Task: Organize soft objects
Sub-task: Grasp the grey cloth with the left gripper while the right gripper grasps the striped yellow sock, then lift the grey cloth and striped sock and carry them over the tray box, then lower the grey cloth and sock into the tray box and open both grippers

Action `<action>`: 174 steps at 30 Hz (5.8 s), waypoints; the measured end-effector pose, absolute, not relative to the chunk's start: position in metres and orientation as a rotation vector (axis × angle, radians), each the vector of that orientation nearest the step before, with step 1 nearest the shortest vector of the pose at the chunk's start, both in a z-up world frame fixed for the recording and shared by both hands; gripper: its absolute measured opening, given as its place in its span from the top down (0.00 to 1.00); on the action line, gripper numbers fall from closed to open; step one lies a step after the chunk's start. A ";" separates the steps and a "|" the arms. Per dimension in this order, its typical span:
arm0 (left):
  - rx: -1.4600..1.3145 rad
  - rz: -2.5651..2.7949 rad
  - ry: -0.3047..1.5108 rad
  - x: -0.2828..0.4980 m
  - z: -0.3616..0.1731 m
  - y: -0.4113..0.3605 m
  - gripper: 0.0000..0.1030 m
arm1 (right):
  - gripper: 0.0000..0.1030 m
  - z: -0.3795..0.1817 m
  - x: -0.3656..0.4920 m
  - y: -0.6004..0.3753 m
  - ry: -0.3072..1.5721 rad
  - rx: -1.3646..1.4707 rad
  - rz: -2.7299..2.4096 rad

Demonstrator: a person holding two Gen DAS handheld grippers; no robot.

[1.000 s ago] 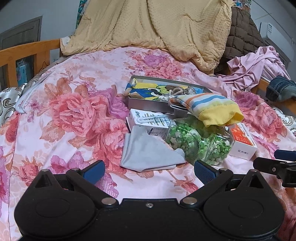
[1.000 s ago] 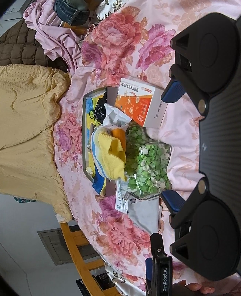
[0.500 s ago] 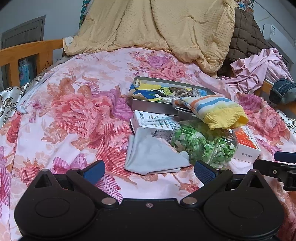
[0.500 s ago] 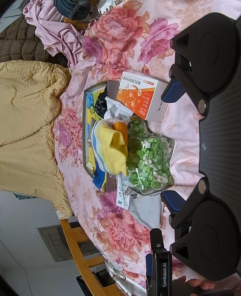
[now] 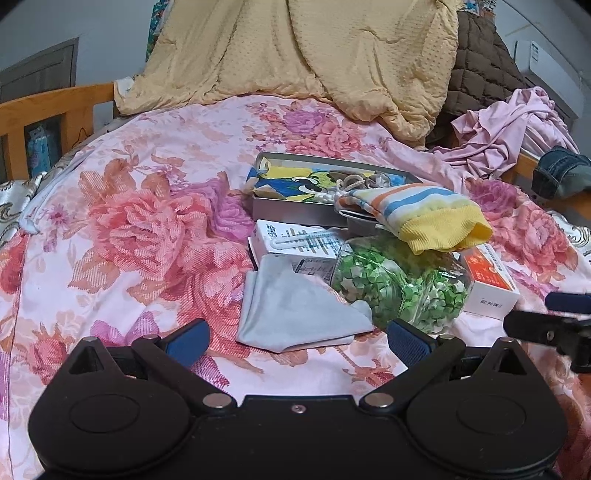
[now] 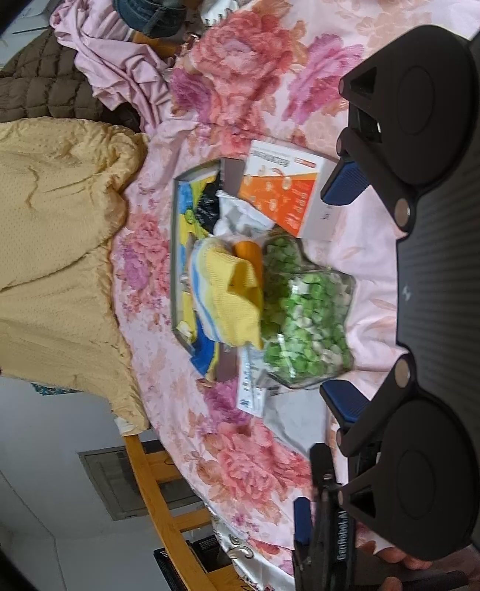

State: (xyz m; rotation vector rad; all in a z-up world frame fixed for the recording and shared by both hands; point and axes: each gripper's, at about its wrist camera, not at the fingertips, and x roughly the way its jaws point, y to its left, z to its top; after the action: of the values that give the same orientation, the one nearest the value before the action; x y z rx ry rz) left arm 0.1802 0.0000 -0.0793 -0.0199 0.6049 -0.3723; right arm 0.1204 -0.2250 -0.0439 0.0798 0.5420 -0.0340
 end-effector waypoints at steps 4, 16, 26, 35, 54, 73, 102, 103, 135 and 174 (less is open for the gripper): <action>0.029 -0.372 0.589 0.181 -0.080 -0.005 0.01 | 0.00 -0.037 0.128 -0.224 0.474 0.038 -0.025; 0.011 -0.385 0.605 0.197 -0.084 -0.015 0.01 | 0.00 -0.037 0.174 -0.229 0.344 -0.099 -0.009; -0.004 -0.365 0.635 0.210 -0.092 -0.015 0.01 | 0.00 -0.049 0.206 -0.237 0.324 -0.108 0.037; -0.036 -0.381 0.667 0.221 -0.102 -0.019 0.01 | 0.00 -0.056 0.216 -0.234 0.327 -0.134 0.066; -0.045 -0.395 0.701 0.236 -0.110 -0.024 0.06 | 0.05 -0.065 0.219 -0.222 0.333 -0.207 0.080; 0.005 -0.397 0.703 0.235 -0.108 -0.029 0.53 | 0.19 -0.064 0.219 -0.220 0.349 -0.223 0.070; -0.135 -0.328 0.580 0.201 -0.047 -0.013 0.84 | 0.84 -0.022 0.191 -0.232 0.220 -0.132 0.076; -0.154 -0.323 0.577 0.199 -0.044 -0.012 0.84 | 0.84 -0.019 0.188 -0.233 0.213 -0.121 0.077; -0.182 -0.426 0.532 0.232 0.018 -0.095 0.84 | 0.84 0.043 0.189 -0.331 0.040 0.157 0.021; -0.248 -0.348 0.775 0.449 -0.058 -0.154 0.83 | 0.83 -0.047 0.390 -0.392 0.500 0.206 0.000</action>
State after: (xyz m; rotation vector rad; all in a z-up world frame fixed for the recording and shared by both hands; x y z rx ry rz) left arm 0.4491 -0.1542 -0.0581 -0.2482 0.7751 -0.3480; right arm 0.3899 -0.3919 -0.0472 0.2061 0.5003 -0.0005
